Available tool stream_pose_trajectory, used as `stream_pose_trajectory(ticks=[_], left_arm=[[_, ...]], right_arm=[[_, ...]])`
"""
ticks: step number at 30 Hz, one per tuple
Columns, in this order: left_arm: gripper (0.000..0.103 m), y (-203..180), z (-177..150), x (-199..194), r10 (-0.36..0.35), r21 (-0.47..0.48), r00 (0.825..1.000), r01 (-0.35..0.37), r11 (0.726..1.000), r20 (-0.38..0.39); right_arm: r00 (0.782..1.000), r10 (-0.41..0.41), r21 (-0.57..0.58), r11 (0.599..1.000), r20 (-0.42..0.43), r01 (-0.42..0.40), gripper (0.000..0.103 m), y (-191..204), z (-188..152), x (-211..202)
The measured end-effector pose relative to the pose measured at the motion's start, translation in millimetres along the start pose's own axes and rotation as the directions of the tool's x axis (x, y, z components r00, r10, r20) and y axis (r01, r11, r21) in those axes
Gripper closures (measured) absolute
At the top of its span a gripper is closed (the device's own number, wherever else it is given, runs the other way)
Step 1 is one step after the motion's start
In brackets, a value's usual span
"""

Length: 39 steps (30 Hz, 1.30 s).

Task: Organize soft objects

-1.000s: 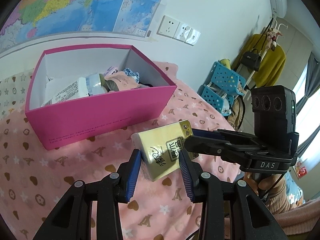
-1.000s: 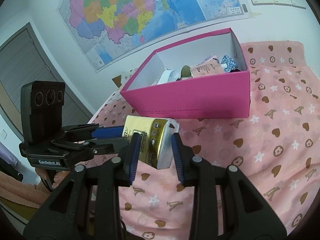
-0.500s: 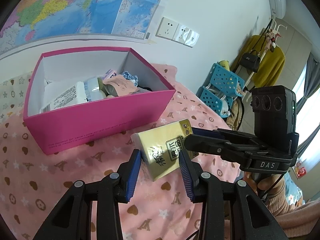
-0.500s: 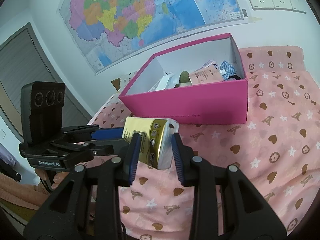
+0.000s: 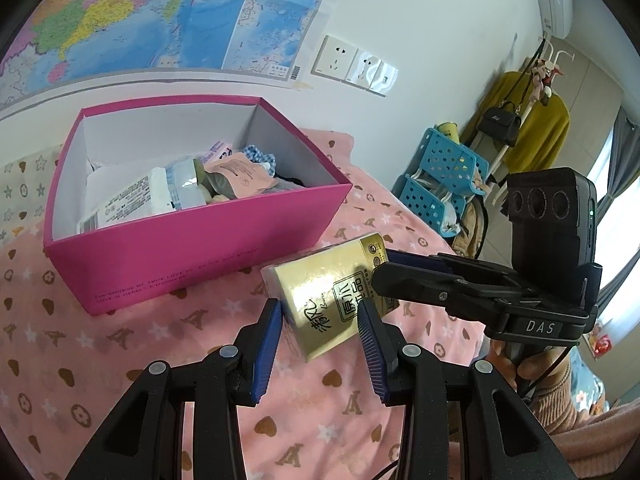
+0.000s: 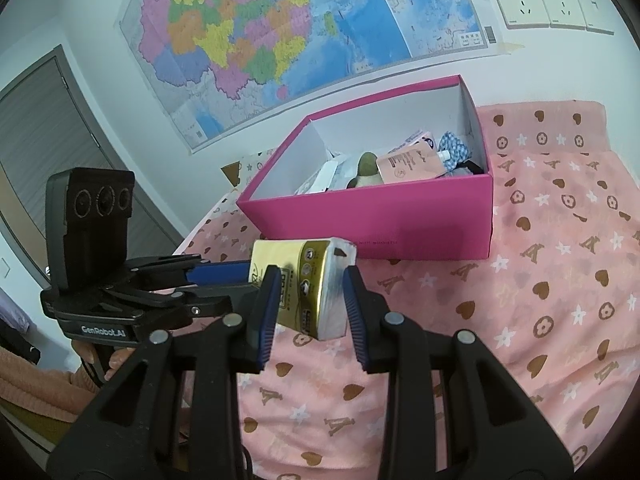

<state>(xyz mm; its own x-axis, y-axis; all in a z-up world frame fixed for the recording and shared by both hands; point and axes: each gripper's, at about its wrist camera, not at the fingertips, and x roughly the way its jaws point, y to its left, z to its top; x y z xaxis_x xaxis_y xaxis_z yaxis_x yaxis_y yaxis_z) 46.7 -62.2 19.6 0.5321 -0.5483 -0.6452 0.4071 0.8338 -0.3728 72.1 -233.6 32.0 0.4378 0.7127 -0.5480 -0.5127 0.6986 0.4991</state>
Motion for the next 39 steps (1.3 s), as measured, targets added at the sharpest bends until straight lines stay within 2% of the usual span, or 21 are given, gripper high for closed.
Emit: stream_pose_trajectory(ticks=[39], left_arm=[[0.065, -1, 23, 1, 0.019, 0.027, 0.999, -0.020, 0.999, 0.032]], right_arm=[[0.999, -0.013, -0.034, 0.999, 0.043, 0.015, 0.068, -1, 24, -3]])
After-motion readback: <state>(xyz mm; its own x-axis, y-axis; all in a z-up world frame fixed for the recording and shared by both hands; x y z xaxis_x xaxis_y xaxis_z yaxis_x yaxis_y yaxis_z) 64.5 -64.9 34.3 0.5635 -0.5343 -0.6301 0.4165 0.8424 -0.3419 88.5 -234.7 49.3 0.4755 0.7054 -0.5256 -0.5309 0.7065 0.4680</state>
